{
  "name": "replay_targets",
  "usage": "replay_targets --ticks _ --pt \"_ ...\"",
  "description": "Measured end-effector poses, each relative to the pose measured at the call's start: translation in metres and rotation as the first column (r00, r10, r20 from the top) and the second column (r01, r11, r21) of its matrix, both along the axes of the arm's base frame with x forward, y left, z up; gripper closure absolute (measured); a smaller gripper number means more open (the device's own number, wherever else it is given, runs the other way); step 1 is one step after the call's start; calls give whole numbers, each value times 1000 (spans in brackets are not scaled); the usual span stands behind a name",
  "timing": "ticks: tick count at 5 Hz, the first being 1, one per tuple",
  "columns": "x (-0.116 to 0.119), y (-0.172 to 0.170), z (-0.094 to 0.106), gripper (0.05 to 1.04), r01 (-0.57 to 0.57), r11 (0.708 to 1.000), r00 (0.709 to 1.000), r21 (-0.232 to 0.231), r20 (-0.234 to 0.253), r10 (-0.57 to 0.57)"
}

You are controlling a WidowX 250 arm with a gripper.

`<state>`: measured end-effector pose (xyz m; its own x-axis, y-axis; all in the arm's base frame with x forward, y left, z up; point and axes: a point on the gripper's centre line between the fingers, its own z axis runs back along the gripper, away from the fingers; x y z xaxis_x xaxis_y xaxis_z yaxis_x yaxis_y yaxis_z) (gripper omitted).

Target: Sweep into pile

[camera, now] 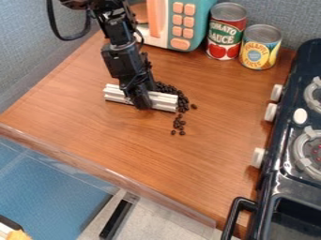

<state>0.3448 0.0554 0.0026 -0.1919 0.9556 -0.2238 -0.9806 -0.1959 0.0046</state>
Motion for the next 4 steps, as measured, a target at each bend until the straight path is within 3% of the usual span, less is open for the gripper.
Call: replay_targets --ticks 1,3,4 --pt "-3 -1 0 699 -8 1000 1000 -18 -16 8" --pt "-22 4 13 699 -32 992 996 -119 -81 22" --pt "-27 10 26 699 -36 985 997 -170 -77 23"
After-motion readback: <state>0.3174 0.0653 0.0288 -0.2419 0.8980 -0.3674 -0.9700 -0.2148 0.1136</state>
